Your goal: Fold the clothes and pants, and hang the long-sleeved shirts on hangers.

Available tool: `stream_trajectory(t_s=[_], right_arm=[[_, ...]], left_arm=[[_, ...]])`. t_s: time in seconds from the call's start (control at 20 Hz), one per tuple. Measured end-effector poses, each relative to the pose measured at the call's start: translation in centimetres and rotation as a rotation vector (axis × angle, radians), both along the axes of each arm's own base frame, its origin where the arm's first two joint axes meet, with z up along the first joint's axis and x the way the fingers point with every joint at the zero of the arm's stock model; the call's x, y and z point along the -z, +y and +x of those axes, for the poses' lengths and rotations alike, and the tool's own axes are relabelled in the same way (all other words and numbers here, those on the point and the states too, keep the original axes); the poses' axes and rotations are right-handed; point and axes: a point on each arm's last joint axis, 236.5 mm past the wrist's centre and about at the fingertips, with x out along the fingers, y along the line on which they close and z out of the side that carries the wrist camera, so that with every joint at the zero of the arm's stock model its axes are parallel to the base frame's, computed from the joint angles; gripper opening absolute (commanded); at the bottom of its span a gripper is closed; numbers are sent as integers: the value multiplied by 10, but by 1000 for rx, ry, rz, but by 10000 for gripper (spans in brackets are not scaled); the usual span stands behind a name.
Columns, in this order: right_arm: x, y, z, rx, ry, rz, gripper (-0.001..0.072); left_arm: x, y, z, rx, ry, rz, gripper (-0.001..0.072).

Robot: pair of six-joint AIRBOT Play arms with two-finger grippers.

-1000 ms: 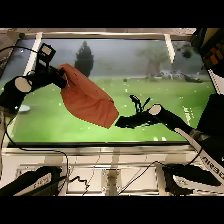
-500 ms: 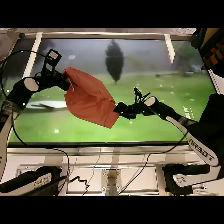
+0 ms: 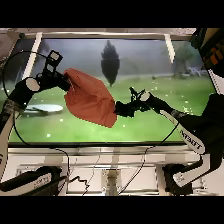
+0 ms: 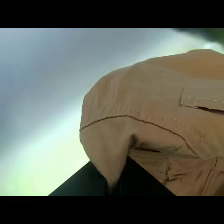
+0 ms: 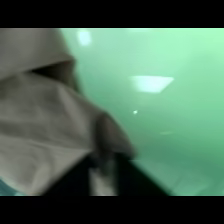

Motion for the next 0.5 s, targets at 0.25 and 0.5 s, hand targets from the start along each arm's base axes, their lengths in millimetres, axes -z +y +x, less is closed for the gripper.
stream_trajectory(t_s=[0.25, 0.5], right_arm=[[-17, 10, 19, -2, -79, 11, 9], [-95, -4, 52, -115, -260, 45, 9]], left_arm=[[-10, -9, 9, -54, -27, -132, 23], [-27, -2, 23, -124, -99, -196, 70]])
